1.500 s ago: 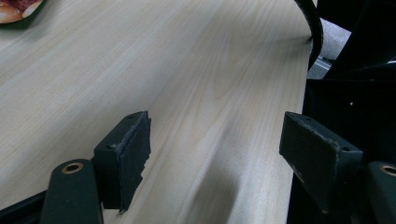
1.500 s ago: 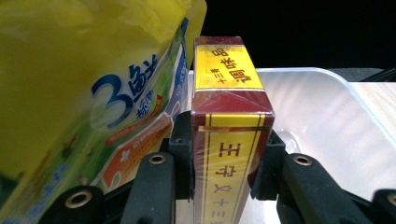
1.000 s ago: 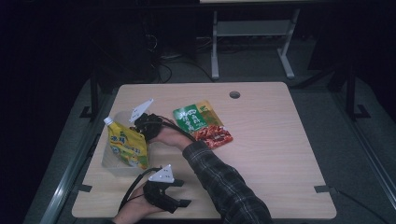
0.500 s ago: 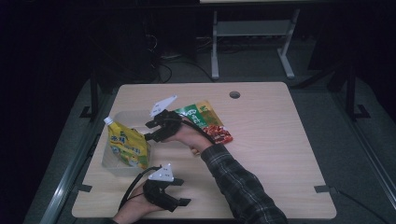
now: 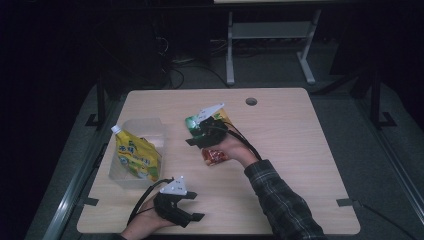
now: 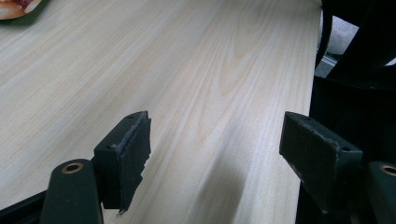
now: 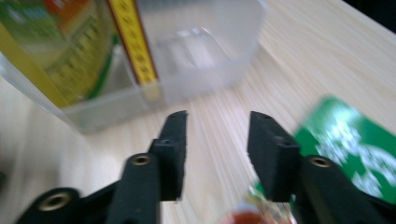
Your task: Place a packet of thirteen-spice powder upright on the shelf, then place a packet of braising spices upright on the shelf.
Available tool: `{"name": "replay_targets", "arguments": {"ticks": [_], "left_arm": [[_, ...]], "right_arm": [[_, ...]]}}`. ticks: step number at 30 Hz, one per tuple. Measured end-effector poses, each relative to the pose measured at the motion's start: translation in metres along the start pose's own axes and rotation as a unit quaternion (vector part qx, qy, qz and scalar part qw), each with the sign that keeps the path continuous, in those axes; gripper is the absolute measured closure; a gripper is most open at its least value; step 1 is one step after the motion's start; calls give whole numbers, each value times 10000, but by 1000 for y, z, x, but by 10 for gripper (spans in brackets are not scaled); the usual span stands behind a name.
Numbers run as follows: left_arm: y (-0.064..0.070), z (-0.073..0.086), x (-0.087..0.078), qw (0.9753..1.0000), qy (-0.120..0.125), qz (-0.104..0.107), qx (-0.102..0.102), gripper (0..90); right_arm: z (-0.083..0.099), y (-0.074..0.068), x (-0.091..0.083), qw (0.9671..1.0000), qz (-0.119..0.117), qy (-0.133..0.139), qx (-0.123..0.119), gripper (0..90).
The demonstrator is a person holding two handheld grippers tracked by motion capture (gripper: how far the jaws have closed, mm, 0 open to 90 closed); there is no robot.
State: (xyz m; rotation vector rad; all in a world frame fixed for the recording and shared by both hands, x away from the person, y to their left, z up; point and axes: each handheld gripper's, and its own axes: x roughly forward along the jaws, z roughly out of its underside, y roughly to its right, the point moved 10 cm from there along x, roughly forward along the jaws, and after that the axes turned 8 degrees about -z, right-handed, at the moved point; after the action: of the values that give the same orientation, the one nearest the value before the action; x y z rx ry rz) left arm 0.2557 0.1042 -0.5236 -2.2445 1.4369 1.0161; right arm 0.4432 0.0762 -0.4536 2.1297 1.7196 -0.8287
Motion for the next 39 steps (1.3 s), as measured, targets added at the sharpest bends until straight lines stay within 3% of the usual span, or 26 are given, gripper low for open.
{"name": "replay_targets", "arguments": {"ticks": [5,8,11,17,22,35,39], "left_arm": [[-2,0,1,10000,-16,-10,11,243],[-2,-1,1,10000,-19,7,37,243],[-1,-1,1,10000,-9,10,10,243],[-2,-1,1,10000,7,4,40,242],[-2,-1,1,10000,31,-25,9,243],[-4,1,0,10000,-1,-62,-47,243],[-3,1,0,9999,-22,-62,-89,243]], "right_arm": [[33,19,-15,9988,365,-137,309,765],[49,28,-22,9977,477,-216,423,823],[68,41,-32,9949,688,-313,664,890],[97,67,-47,9895,1050,-511,856,899],[116,77,-47,9855,1154,-767,978,899],[128,68,-43,9830,1141,-1004,1028,900],[130,57,-44,9845,1056,-1103,862,900]]}}
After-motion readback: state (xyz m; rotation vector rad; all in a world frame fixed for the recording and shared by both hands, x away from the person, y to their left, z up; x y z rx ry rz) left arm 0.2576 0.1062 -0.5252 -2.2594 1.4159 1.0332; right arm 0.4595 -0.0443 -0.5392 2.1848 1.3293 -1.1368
